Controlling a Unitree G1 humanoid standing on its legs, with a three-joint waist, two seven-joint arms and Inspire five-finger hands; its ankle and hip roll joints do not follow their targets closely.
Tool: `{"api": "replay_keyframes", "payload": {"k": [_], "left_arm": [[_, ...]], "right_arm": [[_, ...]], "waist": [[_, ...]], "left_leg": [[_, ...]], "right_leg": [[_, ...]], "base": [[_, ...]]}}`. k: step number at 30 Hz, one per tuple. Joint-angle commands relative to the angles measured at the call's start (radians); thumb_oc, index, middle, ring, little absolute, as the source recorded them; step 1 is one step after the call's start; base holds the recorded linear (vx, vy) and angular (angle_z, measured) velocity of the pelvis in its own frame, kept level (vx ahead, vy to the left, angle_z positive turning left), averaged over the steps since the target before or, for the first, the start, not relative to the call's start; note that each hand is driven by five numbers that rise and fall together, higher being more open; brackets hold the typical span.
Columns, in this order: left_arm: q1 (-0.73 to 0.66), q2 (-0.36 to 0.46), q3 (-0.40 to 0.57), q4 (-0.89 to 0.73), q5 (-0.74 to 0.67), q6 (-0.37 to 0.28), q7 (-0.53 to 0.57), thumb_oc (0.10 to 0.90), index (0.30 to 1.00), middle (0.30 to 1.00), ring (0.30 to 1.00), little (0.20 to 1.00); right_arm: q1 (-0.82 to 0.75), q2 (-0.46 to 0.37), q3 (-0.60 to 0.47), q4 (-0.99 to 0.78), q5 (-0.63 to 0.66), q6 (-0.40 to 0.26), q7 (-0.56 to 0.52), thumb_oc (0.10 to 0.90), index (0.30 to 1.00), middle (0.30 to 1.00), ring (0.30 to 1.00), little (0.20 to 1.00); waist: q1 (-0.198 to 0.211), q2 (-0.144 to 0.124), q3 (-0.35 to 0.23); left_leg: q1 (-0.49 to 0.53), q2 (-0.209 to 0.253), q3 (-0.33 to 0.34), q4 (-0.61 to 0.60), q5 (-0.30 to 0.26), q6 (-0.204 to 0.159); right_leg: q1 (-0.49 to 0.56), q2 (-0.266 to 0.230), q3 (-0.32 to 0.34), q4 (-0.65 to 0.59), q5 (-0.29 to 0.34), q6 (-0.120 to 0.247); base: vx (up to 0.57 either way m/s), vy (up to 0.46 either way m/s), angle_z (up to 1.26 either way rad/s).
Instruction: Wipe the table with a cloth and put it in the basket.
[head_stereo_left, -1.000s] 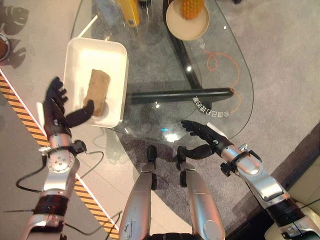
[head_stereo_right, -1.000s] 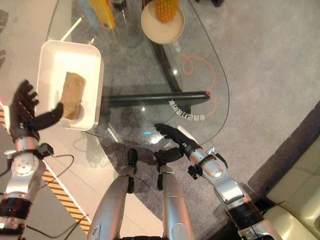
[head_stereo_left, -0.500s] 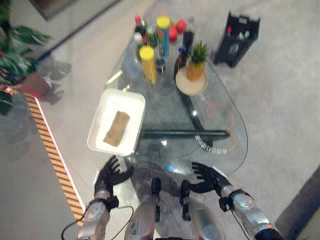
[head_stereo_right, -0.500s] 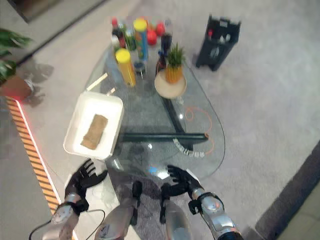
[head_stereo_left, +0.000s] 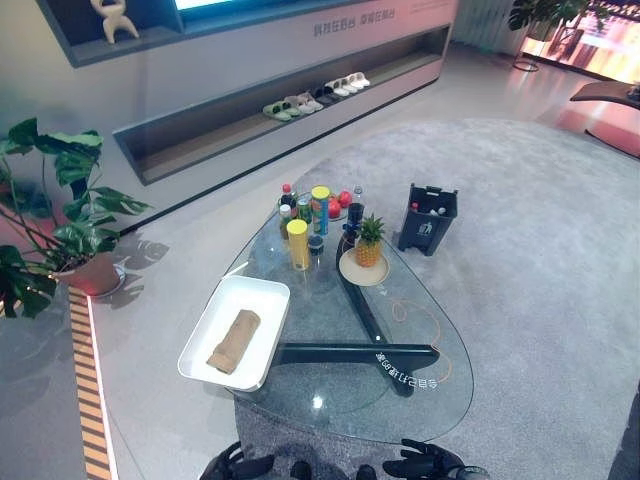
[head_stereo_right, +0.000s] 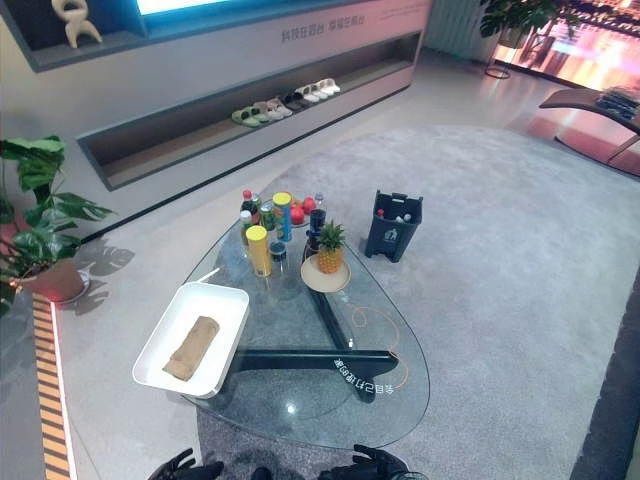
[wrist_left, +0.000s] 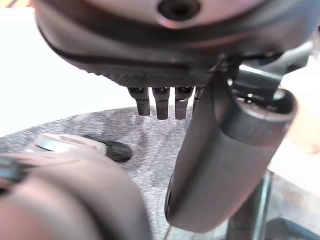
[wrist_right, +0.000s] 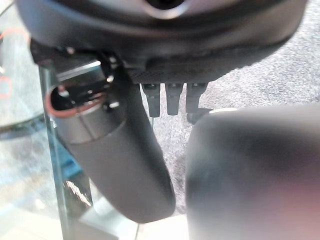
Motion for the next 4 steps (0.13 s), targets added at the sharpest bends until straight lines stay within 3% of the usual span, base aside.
{"api": "replay_keyframes", "payload": {"k": [1,4], "left_arm": [[-0.055,-0.017,-0.004,0.023,-0.005,-0.054,-0.039,0.800,0.900,0.900,0.900,0.900],[-0.068,-0.017,0.007,0.048,-0.010,-0.049,-0.055,0.800,0.900,0.900,0.900,0.900]], "right_arm": [[0.005,0.018,0.030,0.011,0.030,-0.017,-0.022,0.800,0.900,0.900,0.900,0.900],[0.003,0.023,0.008,0.047,0.030,-0.013,-0.026,0.800,0.900,0.900,0.900,0.900]], "waist": [[-0.015,-0.013,-0.011],[-0.023,-0.010,-0.020]], "left_leg": [[-0.030,-0.019,-0.010,0.067,-0.059,0.004],[-0.014,-0.014,-0.003,0.057,-0.061,0.003]], "right_leg": [[0.011,-0.012,-0.002,0.035,-0.011,0.014],[0.022,-0.009,0.005,0.025,-0.011,0.014]], "base": [[0.03,0.003,-0.09],[0.05,0.000,-0.12]]}}
